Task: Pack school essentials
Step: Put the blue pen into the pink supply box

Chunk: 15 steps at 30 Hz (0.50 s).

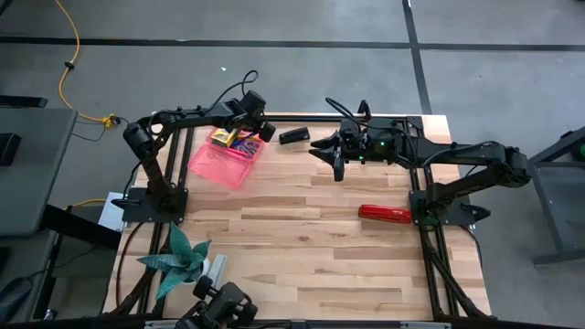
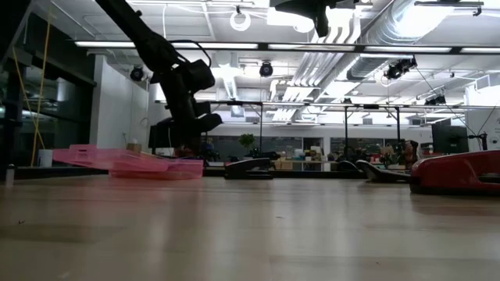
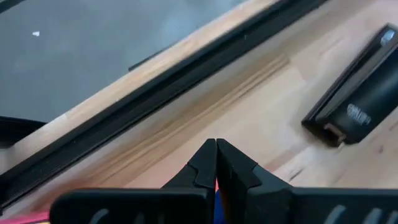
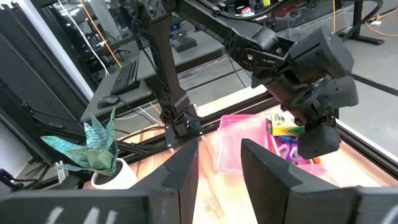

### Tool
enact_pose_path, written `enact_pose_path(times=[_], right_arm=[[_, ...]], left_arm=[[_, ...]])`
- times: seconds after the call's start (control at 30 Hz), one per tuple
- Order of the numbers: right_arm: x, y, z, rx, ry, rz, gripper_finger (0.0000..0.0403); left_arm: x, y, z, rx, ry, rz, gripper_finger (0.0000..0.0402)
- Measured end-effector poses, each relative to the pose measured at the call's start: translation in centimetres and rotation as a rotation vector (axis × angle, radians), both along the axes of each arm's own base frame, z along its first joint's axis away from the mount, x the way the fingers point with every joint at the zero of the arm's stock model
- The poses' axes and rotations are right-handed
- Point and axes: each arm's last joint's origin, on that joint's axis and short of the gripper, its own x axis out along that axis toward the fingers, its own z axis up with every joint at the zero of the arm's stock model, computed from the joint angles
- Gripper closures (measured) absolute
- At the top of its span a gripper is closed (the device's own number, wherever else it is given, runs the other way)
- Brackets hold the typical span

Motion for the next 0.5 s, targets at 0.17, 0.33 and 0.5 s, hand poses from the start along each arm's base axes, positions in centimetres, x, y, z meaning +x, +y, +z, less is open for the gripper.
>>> enact_pose_path(times=[0.17, 0.33, 0.5], right_arm=[[0.0, 0.0, 0.0, -0.009, 0.001, 0.001, 0.029], [0.0, 0.0, 0.0, -0.008, 0.001, 0.001, 0.029], [0.0, 0.0, 0.0, 0.003, -0.001, -0.001, 0.029]], left_arm=[[-0.27, -0.1, -0.17, -0.035, 0.015, -0.038, 0.0401], [-0.18, -0.15, -0.22, -0.087, -0.043, -0.092, 0.0401], [-0.25, -0.35, -0.64, -0.121, -0.02, -0.11, 0.0401]])
